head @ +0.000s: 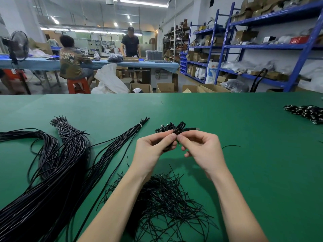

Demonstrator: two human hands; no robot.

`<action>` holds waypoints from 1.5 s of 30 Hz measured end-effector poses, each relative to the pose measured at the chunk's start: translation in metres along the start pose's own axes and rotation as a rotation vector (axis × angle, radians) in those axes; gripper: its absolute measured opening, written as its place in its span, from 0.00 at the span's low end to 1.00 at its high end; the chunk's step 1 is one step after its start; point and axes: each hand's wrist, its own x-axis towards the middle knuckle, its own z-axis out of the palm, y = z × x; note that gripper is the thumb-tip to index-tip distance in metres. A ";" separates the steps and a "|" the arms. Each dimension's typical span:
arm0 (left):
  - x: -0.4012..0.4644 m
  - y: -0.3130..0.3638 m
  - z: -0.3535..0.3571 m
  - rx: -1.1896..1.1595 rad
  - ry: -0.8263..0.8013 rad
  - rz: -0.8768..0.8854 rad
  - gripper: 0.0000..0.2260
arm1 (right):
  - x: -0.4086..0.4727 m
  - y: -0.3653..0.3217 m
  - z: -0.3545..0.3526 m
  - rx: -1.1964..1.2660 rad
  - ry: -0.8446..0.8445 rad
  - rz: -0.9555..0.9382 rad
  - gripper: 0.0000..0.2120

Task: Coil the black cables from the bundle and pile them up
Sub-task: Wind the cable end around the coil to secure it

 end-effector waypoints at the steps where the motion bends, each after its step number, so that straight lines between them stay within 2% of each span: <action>1: 0.000 0.000 0.000 0.008 0.003 0.004 0.11 | 0.000 0.001 0.000 -0.052 0.019 -0.034 0.05; 5: 0.000 0.001 0.000 0.010 0.022 0.020 0.10 | -0.001 0.002 0.003 -0.234 0.042 -0.222 0.07; 8: 0.000 0.004 0.001 0.004 0.039 0.010 0.10 | -0.001 0.002 0.005 -0.293 0.043 -0.276 0.07; 11: 0.001 0.004 0.002 -0.030 0.056 -0.031 0.08 | 0.000 0.001 0.003 -0.182 -0.016 -0.178 0.07; 20: 0.000 0.003 0.007 -0.087 0.071 -0.091 0.05 | 0.002 -0.003 0.003 0.326 -0.101 0.369 0.00; 22: 0.000 0.003 0.006 -0.108 0.066 -0.098 0.06 | 0.002 -0.002 0.003 0.455 -0.145 0.438 0.03; 25: 0.001 0.003 0.006 -0.134 0.044 -0.111 0.08 | 0.000 0.001 -0.001 0.611 -0.220 0.471 0.10; 28: 0.001 0.004 0.007 -0.179 0.023 -0.116 0.11 | -0.002 0.006 -0.002 0.679 -0.246 0.447 0.13; 31: 0.001 0.003 0.008 -0.221 0.018 -0.116 0.09 | -0.003 0.011 0.001 0.702 -0.237 0.416 0.11; 35: 0.002 0.003 0.007 -0.181 0.065 -0.061 0.08 | -0.004 0.010 0.005 0.586 -0.226 0.337 0.11; 38: 0.002 0.001 0.008 -0.116 0.098 -0.012 0.08 | -0.005 0.009 0.012 0.562 -0.154 0.301 0.05; 42: 0.001 0.001 0.010 -0.113 0.106 0.007 0.06 | -0.005 0.007 0.022 0.643 -0.067 0.353 0.03; 45: 0.002 0.002 0.010 -0.185 0.096 -0.020 0.06 | -0.002 0.003 0.023 0.773 -0.055 0.486 0.03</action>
